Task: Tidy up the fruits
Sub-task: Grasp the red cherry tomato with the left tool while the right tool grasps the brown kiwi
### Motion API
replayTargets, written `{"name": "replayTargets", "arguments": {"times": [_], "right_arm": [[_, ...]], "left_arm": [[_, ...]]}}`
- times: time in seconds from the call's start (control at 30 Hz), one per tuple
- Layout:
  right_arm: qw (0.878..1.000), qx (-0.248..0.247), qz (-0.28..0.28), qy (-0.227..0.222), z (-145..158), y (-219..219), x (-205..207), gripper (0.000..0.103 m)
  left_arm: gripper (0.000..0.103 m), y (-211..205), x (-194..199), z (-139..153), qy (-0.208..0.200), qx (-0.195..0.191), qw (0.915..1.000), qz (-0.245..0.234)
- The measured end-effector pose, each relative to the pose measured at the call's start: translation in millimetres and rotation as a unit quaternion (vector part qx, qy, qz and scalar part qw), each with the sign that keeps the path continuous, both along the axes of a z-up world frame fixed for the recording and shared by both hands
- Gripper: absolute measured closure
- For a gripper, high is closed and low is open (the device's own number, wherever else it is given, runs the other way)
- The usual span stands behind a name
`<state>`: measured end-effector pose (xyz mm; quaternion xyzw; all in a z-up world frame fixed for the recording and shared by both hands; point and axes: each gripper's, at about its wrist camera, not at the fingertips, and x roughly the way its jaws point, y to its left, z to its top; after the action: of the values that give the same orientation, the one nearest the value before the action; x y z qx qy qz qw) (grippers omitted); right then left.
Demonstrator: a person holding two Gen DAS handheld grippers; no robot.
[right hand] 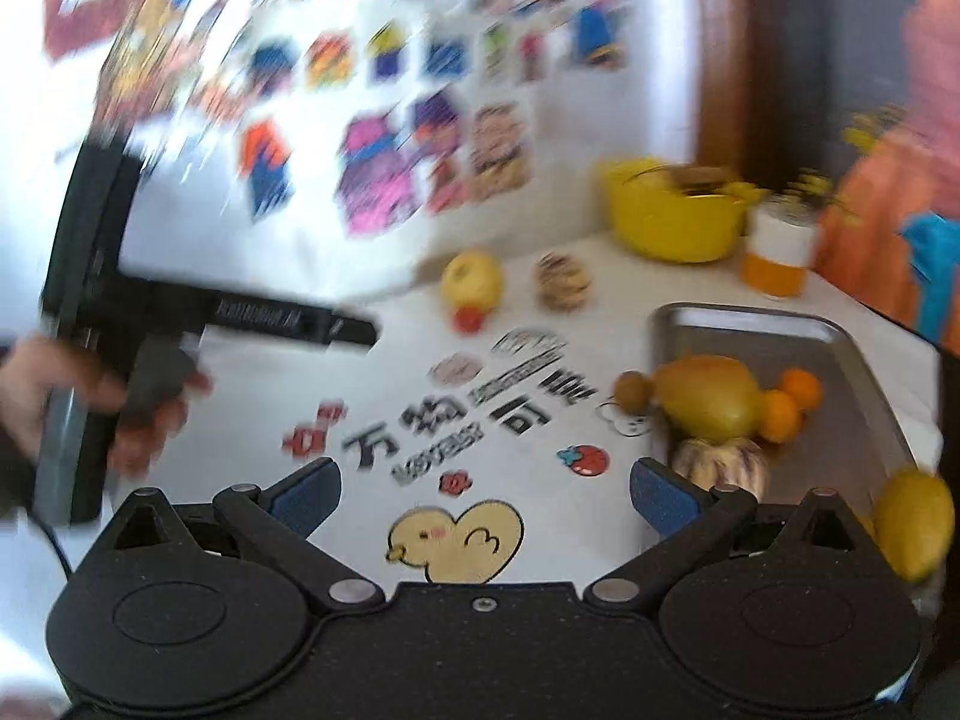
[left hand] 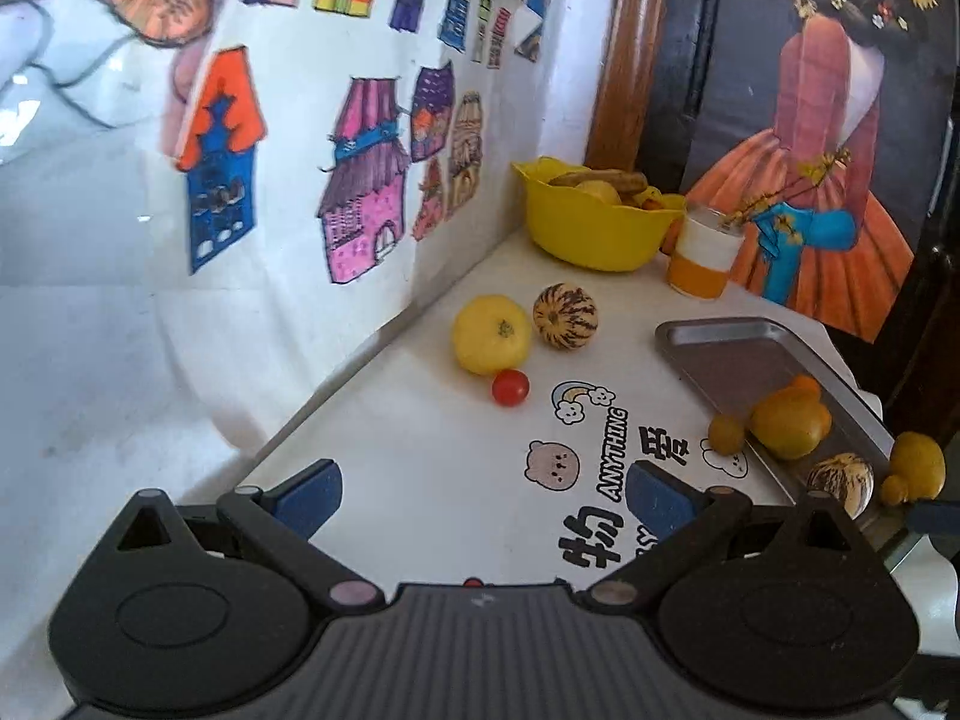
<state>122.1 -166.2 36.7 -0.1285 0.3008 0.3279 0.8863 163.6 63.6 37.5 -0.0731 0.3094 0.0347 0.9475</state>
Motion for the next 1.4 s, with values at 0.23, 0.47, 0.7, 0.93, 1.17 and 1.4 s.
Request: {"name": "replayTargets", "arguments": {"times": [0.23,0.47,0.7,0.93,1.17,1.4], "right_arm": [[0.989,-0.125,0.07,-0.039,-5.1,14.6,56.2,0.004],[0.977,-0.175,0.112,-0.049,-8.8,26.4,109.8,0.026],[0.954,-0.253,0.154,-0.047,-23.4,43.0,135.7,0.049],[0.942,-0.282,0.177,-0.037,-30.7,48.7,146.4,0.056],[0.937,-0.291,0.188,-0.044,-34.2,51.8,148.5,0.065],[0.933,-0.297,0.192,-0.065,-37.5,49.4,143.4,0.071]], "left_arm": [[0.0,-4.5,35.8,-10.1,0.0,0.017,0.9987,-0.047],[0.001,-9.9,74.4,-20.6,0.01,0.028,0.9966,-0.077],[0.009,-9.0,97.3,-32.0,0.022,0.028,0.995,-0.093],[0.029,-6.1,112.9,-41.1,0.037,0.014,0.995,-0.092],[0.054,-7.1,124.2,-41.7,0.046,0.014,0.9955,-0.081],[0.079,-15.2,127.4,-42.7,0.047,0.025,0.9936,-0.1]]}}
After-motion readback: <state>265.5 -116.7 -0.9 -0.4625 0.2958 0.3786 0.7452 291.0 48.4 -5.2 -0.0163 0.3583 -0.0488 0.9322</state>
